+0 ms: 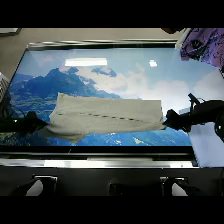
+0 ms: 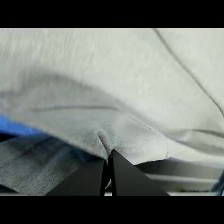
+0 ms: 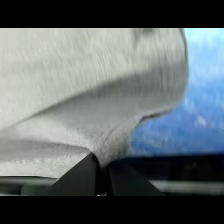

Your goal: Fold the clothes and pants, and hang the long-sleeved shirts on hangers.

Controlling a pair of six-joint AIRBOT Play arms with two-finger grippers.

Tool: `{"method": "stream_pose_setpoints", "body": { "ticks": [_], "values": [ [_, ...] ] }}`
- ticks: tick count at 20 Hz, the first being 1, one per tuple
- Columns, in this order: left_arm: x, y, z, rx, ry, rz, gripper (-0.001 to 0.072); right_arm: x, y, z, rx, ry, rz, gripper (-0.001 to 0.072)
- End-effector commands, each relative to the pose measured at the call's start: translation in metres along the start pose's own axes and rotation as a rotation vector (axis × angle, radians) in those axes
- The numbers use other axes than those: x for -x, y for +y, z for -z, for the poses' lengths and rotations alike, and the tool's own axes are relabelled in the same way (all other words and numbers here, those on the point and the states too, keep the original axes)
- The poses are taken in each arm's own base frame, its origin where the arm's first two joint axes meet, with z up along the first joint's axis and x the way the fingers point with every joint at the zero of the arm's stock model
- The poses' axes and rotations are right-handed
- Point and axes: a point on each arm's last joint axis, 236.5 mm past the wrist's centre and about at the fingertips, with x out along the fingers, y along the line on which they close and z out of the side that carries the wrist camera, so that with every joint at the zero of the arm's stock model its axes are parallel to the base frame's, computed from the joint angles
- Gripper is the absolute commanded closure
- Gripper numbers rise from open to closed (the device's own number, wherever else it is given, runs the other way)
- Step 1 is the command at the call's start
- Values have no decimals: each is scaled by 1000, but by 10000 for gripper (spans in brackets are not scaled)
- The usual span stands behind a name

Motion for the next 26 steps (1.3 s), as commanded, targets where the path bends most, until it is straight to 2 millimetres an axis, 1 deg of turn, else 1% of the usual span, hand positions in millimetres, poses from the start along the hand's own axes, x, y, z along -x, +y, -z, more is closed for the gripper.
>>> {"method": "stream_pose_setpoints", "body": {
  "ticks": [1, 4, 5, 8, 11, 13, 14, 16, 18, 19, 20, 21, 22, 23, 24, 25, 26],
  "values": [
    [-32, -14, -50, -34, -10, 3, 686, -11, 5, -55, 16, -108, -20, 674],
    [-57, -23, -86, -62, 8, 1, 686, -23, 8, -91, -11, -170, -53, 673],
    [-63, -25, -96, -66, 10, 0, 686, -28, 7, -98, -21, -181, -54, 673],
    [-85, -32, -120, -85, 24, 1, 686, -46, 2, -105, -40, -173, -58, 673],
    [-105, -35, -134, -94, 40, 0, 686, -67, 12, -115, -4, -211, -48, 673],
    [-114, -31, -145, -85, 22, -4, 686, -77, 16, -123, 0, -244, -37, 673],
    [-119, -27, -148, -77, 17, -7, 686, -81, 15, -125, -10, -253, -28, 673],
    [-129, -21, -148, -65, 32, -14, 685, -88, 12, -127, -29, -254, -20, 673],
    [-135, -16, -148, -69, 39, -19, 673, -90, 8, -127, -40, -249, -15, 663],
    [-135, -17, -151, -69, 25, -18, 610, -88, 9, -126, -56, -239, -17, 606],
    [-131, -19, -157, -73, 7, -15, 474, -81, 10, -128, -67, -227, -10, 478],
    [-125, -23, -164, -82, -13, -9, 318, -68, 11, -132, -75, -216, -7, 409],
    [-115, -27, -172, -90, -32, -3, 212, -53, 11, -138, -82, -210, -5, 385],
    [-102, -30, -180, -106, -50, -3, 112, -34, 4, -146, -104, -212, 6, 385],
    [-88, -31, -186, -128, -64, -19, 94, -17, -7, -153, -131, -220, 23, 378],
    [-73, -28, -192, -145, -82, -50, 94, -4, -21, -160, -165, -233, 23, 342],
    [-61, -25, -196, -152, -100, -87, 94, 2, -31, -162, -195, -233, 10, 303]
  ]
}}
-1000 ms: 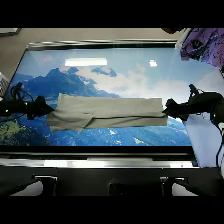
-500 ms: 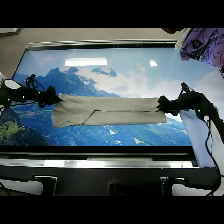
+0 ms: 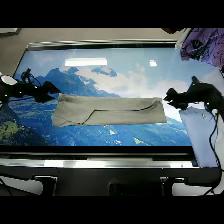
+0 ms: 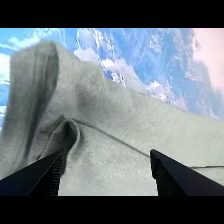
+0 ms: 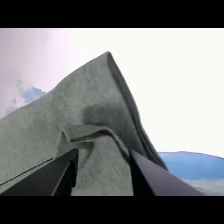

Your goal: Fold the clothes and pants, and hang the long-sleeved shirts on hangers.

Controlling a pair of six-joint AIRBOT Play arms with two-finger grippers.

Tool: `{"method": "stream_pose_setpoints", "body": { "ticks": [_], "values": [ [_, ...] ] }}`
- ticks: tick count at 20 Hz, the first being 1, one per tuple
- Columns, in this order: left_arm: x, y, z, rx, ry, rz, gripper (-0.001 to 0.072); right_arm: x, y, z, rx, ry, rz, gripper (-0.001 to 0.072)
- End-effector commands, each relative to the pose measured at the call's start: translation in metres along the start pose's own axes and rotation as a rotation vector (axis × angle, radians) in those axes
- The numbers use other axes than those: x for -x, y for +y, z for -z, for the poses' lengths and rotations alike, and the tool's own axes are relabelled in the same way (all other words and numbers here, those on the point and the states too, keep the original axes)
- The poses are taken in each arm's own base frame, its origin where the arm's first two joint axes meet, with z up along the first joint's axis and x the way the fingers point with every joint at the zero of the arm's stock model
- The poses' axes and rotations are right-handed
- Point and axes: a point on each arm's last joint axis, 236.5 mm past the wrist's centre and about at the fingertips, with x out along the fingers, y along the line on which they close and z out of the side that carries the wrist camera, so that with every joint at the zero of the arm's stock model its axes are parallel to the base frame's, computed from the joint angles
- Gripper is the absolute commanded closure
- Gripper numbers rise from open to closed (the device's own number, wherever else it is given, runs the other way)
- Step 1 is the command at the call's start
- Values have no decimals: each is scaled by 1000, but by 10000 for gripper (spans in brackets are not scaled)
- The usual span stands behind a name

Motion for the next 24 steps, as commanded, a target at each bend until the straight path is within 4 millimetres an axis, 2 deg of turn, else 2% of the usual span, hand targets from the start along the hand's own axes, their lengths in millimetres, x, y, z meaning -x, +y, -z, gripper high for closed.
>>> {"method": "stream_pose_setpoints", "body": {
  "ticks": [1, 3, 4, 7, 10, 14, 15, 16, 18, 19, 20, 21, 23, 24],
  "values": [
    [40, 11, -17, -50, -46, -112, 94, 26, -33, -13, -80, 47, 8, 221],
    [58, 13, -23, -81, -80, -177, 94, 15, -44, 0, -54, 136, -22, 203],
    [65, 10, -24, -96, -97, -195, 94, 7, -46, 9, -25, 183, -37, 165],
    [81, 8, -25, -150, -129, -253, 94, -16, -45, 25, 4, 270, -101, 165],
    [85, 0, -22, -168, -141, -269, 95, -35, -41, 32, -5, 309, -152, 165],
    [79, -12, -17, -185, -130, -259, 95, -66, -25, 58, 37, 386, -156, 167],
    [76, -16, -15, -191, -126, -256, 94, -71, -18, 64, 64, 398, -156, 200],
    [74, -19, -14, -199, -122, -254, 95, -75, -11, 69, 101, 400, -156, 263],
    [67, -27, -9, -217, -108, -246, 95, -74, 0, 71, 111, 391, -151, 640],
    [60, -34, -4, -229, -95, -235, 99, -68, 5, 67, 94, 374, -151, 673],
    [49, -45, 1, -236, -76, -206, 119, -58, 8, 60, 77, 347, -138, 674],
    [35, -58, 9, -239, -47, -169, 191, -44, 10, 52, 80, 312, -111, 674],
    [-1, -87, 36, -245, 43, -88, 564, -11, 14, 38, 67, 245, -49, 674],
    [-22, -100, 53, -255, 98, -59, 683, 8, 18, 32, 70, 220, -28, 675]
  ]
}}
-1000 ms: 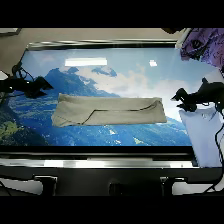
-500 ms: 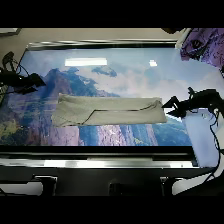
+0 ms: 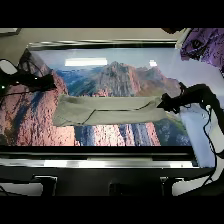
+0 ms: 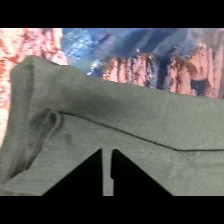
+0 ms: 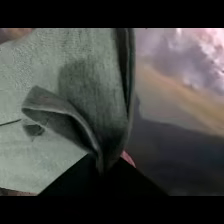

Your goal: Fold the clothes and pants, and hang the long-sleeved shirts on hangers.

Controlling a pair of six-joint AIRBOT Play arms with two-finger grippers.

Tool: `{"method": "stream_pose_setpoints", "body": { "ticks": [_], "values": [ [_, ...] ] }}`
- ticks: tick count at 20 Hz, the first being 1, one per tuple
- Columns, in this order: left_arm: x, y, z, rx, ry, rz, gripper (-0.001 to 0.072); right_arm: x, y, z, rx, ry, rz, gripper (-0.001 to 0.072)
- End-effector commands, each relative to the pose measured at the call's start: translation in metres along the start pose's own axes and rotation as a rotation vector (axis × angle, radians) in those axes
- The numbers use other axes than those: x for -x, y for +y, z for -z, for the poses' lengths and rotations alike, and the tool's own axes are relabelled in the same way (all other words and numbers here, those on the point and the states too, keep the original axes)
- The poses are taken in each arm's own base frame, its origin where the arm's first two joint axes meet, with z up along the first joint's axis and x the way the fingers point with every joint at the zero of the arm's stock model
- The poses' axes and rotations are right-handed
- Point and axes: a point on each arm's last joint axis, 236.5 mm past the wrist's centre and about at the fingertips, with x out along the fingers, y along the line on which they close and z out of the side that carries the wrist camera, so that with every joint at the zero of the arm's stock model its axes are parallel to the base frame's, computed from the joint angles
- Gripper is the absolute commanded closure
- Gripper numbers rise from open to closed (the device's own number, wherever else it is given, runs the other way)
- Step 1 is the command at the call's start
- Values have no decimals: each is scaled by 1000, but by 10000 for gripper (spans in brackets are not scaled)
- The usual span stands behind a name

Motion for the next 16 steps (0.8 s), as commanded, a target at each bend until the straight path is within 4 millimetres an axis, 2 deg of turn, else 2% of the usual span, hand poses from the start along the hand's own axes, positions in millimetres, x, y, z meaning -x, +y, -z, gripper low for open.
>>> {"method": "stream_pose_setpoints", "body": {
  "ticks": [1, 4, 6, 8, 11, 13, 16],
  "values": [
    [-52, -68, 37, -30, 132, 135, 683, 58, 15, -2, -31, -84, 88, 675],
    [-104, -138, 78, -29, 219, 233, 683, 109, 30, 7, -35, -117, 146, 675],
    [-132, -196, 108, -33, 244, 329, 683, 136, 38, 14, -58, -134, 176, 675],
    [-153, -254, 139, -7, 255, 431, 684, 157, 46, 21, -83, -155, 185, 675],
    [-173, -325, 186, 63, 266, 549, 684, 179, 58, 27, -74, -185, 182, 675],
    [-183, -355, 214, 90, 265, 585, 684, 186, 62, 28, -81, -196, 178, 675],
    [-195, -381, 247, 115, 263, 606, 684, 189, 64, 30, -95, -197, 175, 675]
  ]
}}
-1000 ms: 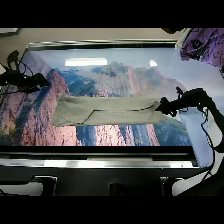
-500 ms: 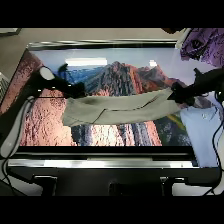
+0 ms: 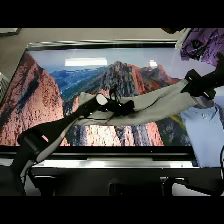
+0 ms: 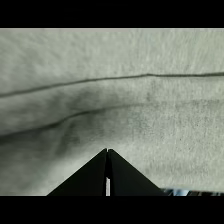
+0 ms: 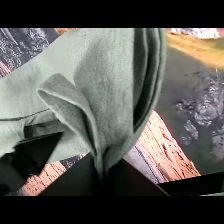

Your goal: Fold the clothes and pants, and hang the long-sleeved shirts on hangers.

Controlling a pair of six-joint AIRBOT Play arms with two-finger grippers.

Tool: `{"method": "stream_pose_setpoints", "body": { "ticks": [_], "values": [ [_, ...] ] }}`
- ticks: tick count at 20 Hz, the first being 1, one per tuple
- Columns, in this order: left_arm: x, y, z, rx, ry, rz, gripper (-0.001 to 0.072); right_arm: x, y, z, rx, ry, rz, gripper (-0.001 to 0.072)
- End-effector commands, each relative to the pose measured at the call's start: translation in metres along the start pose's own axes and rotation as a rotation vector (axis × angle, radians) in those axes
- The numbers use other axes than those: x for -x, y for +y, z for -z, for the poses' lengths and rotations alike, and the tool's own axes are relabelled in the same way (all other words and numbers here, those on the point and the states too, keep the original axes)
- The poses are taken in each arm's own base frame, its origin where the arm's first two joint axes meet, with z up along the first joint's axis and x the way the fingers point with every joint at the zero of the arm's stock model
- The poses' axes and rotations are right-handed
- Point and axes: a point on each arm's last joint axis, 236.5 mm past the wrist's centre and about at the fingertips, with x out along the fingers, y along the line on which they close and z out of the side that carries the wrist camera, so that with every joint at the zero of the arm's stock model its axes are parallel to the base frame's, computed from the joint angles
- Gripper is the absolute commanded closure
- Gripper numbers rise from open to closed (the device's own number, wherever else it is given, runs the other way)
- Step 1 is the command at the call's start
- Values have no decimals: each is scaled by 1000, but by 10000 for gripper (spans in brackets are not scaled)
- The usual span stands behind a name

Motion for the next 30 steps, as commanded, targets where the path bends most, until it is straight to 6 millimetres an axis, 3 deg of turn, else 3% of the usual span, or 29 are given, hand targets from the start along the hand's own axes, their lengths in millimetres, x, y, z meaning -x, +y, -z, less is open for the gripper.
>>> {"method": "stream_pose_setpoints", "body": {
  "ticks": [1, 4, 6, 8, 10, 11, 13, 16, 19, 21, 23, 25, 30],
  "values": [
    [-43, -21, 31, 69, -31, 64, 684, 9, 2, 4, -21, -2, 2, 675],
    [-61, -22, 45, 145, -27, 90, 684, 10, 2, 4, -25, -1, 1, 675],
    [-61, -25, 45, 165, -27, 103, 684, 10, 3, 3, -33, -9, -1, 675],
    [-48, -22, 41, 174, 28, 107, 686, 10, 4, 1, -51, -16, -5, 675],
    [-22, -15, 19, 153, 47, 97, 686, 10, 8, -1, -81, -26, -19, 675],
    [-1, -10, 2, 117, 31, 77, 687, 9, 16, -1, -94, -27, -43, 675],
    [58, 6, -43, 46, -25, 3, 687, 4, 40, 6, -95, -21, -85, 676],
    [178, 43, -98, -44, -122, -170, 686, -11, 97, 33, -61, -3, -138, 676],
    [299, 80, -120, -51, -211, -330, 685, -25, 172, 69, -2, -35, -228, 675],
    [362, 98, -123, -16, -264, -387, 684, -37, 210, 92, 11, -72, -256, 676],
    [407, 109, -126, -4, -321, -406, 684, -57, 232, 116, 15, -67, -248, 675],
    [436, 117, -127, 16, -363, -418, 684, -81, 250, 139, 20, -37, -249, 675],
    [454, 132, -124, 40, -364, -434, 683, -136, 282, 175, -12, 14, -272, 675]
  ]
}}
